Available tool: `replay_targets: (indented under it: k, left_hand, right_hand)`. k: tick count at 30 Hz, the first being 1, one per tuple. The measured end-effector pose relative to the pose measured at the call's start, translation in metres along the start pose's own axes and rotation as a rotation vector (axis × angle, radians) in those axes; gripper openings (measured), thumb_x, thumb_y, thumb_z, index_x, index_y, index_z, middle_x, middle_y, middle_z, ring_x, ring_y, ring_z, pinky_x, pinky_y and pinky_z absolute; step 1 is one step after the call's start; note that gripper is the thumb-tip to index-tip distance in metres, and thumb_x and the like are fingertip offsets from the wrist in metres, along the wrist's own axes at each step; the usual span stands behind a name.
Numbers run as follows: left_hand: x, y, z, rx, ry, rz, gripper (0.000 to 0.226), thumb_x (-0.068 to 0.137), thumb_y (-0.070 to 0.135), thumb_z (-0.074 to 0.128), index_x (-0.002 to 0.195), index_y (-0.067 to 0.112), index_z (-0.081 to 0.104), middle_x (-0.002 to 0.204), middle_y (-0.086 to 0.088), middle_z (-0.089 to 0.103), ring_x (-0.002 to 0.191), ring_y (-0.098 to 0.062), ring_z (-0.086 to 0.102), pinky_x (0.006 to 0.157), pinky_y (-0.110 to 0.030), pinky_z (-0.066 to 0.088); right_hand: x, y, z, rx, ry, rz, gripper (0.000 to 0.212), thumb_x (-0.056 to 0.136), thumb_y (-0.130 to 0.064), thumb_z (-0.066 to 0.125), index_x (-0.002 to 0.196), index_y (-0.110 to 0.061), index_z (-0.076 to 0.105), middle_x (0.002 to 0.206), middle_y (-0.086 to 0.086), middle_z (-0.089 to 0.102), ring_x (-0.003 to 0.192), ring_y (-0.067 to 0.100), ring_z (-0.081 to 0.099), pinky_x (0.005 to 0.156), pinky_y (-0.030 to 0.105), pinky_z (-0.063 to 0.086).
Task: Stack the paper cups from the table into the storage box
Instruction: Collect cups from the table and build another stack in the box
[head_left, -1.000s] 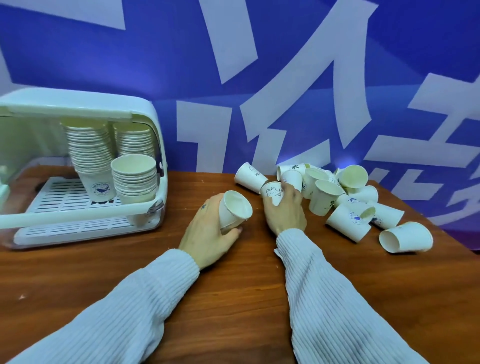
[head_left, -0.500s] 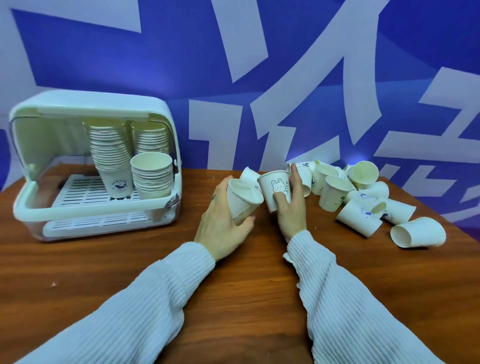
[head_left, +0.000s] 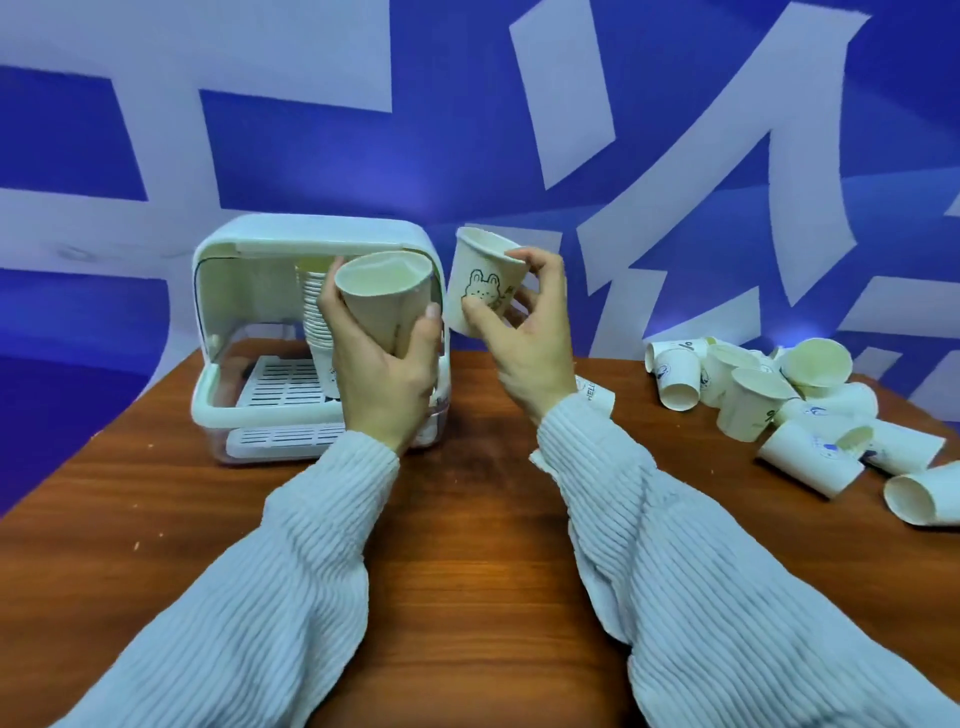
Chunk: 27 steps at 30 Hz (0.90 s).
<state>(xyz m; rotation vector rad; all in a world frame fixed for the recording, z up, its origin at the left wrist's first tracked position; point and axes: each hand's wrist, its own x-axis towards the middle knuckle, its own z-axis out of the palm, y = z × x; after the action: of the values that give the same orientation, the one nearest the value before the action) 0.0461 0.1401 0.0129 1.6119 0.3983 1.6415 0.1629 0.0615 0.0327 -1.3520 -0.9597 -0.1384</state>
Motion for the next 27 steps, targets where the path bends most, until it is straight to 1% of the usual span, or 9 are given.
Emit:
replay_targets:
  k: [3, 5, 10, 15, 19, 21, 23, 25, 27]
  left_hand:
    - [0.019, -0.007, -0.012, -0.039, 0.078, -0.045, 0.078, 0.088, 0.032, 0.072, 0.148, 0.008, 0.030, 0.137, -0.008, 0.053, 0.121, -0.015, 0.057, 0.096, -0.012, 0.043]
    - [0.026, -0.012, -0.018, -0.052, 0.113, -0.054, 0.077, 0.088, 0.033, 0.072, 0.148, 0.008, 0.029, 0.137, -0.011, 0.054, 0.121, -0.018, 0.058, 0.095, -0.014, 0.046]
    - [0.037, -0.016, -0.025, -0.047, 0.169, -0.074, 0.073, 0.090, 0.028, 0.073, 0.146, 0.008, 0.031, 0.133, -0.009, 0.056, 0.114, -0.010, 0.060, 0.090, -0.010, 0.045]
    - [0.042, -0.024, -0.029, -0.031, 0.171, -0.081, 0.072, 0.090, 0.026, 0.073, 0.146, 0.009, 0.031, 0.136, -0.011, 0.054, 0.118, -0.017, 0.058, 0.087, -0.008, 0.045]
    - [0.042, -0.027, -0.031, -0.013, 0.139, -0.090, 0.073, 0.094, 0.028, 0.070, 0.149, 0.008, 0.027, 0.139, -0.008, 0.050, 0.118, -0.003, 0.054, 0.088, -0.004, 0.041]
    - [0.040, -0.032, -0.031, -0.013, 0.092, -0.094, 0.074, 0.096, 0.038, 0.061, 0.152, 0.009, 0.024, 0.142, -0.007, 0.049, 0.119, 0.000, 0.053, 0.091, -0.004, 0.039]
    - [0.039, -0.035, -0.031, -0.005, 0.034, -0.097, 0.076, 0.095, 0.047, 0.057, 0.154, 0.013, 0.023, 0.142, -0.006, 0.050, 0.122, -0.010, 0.055, 0.091, -0.006, 0.041]
    - [0.038, -0.035, -0.029, 0.028, -0.021, -0.093, 0.074, 0.096, 0.043, 0.062, 0.153, 0.015, 0.025, 0.142, -0.004, 0.050, 0.122, -0.009, 0.054, 0.089, -0.004, 0.041]
    - [0.038, -0.032, -0.027, 0.025, -0.060, -0.096, 0.079, 0.095, 0.035, 0.070, 0.155, 0.018, 0.022, 0.143, 0.000, 0.047, 0.125, -0.003, 0.052, 0.094, -0.007, 0.043]
  right_hand:
    - [0.010, -0.003, 0.026, -0.159, -0.113, -0.058, 0.035, 0.088, -0.027, 0.074, 0.116, -0.028, 0.054, 0.126, 0.002, 0.051, 0.113, 0.016, 0.061, 0.101, 0.044, 0.054]
    - [0.014, -0.001, 0.034, -0.320, -0.221, -0.109, 0.029, 0.094, -0.030, 0.068, 0.120, -0.024, 0.055, 0.129, 0.001, 0.050, 0.113, 0.018, 0.059, 0.102, 0.046, 0.051]
    - [0.025, -0.002, 0.041, -0.462, -0.370, -0.201, 0.030, 0.095, -0.036, 0.061, 0.121, -0.023, 0.052, 0.129, 0.000, 0.047, 0.109, 0.021, 0.056, 0.096, 0.050, 0.051]
    - [0.019, 0.008, 0.048, -0.658, -0.499, -0.207, 0.030, 0.100, -0.043, 0.056, 0.119, -0.020, 0.054, 0.132, 0.002, 0.047, 0.105, 0.025, 0.061, 0.092, 0.045, 0.054]
    - [0.003, 0.026, 0.052, -0.828, -0.583, -0.142, 0.056, 0.099, -0.066, 0.038, 0.117, -0.016, 0.054, 0.143, 0.007, 0.045, 0.123, 0.029, 0.051, 0.101, 0.049, 0.049]
    - [-0.006, 0.033, 0.052, -0.815, -0.585, -0.099, 0.055, 0.096, -0.067, 0.044, 0.121, -0.018, 0.050, 0.139, 0.006, 0.048, 0.118, 0.029, 0.055, 0.096, 0.049, 0.051]
    - [-0.012, 0.034, 0.050, -0.732, -0.563, -0.057, 0.049, 0.095, -0.062, 0.052, 0.125, -0.022, 0.049, 0.134, 0.002, 0.052, 0.111, 0.027, 0.059, 0.091, 0.049, 0.053]
    - [-0.017, 0.035, 0.050, -0.605, -0.515, 0.002, 0.044, 0.094, -0.056, 0.062, 0.125, -0.027, 0.049, 0.132, -0.002, 0.056, 0.112, 0.024, 0.061, 0.094, 0.048, 0.052]
    - [-0.023, 0.035, 0.049, -0.452, -0.448, 0.096, 0.058, 0.088, -0.054, 0.072, 0.133, -0.032, 0.043, 0.137, -0.003, 0.060, 0.120, 0.022, 0.062, 0.100, 0.046, 0.051]
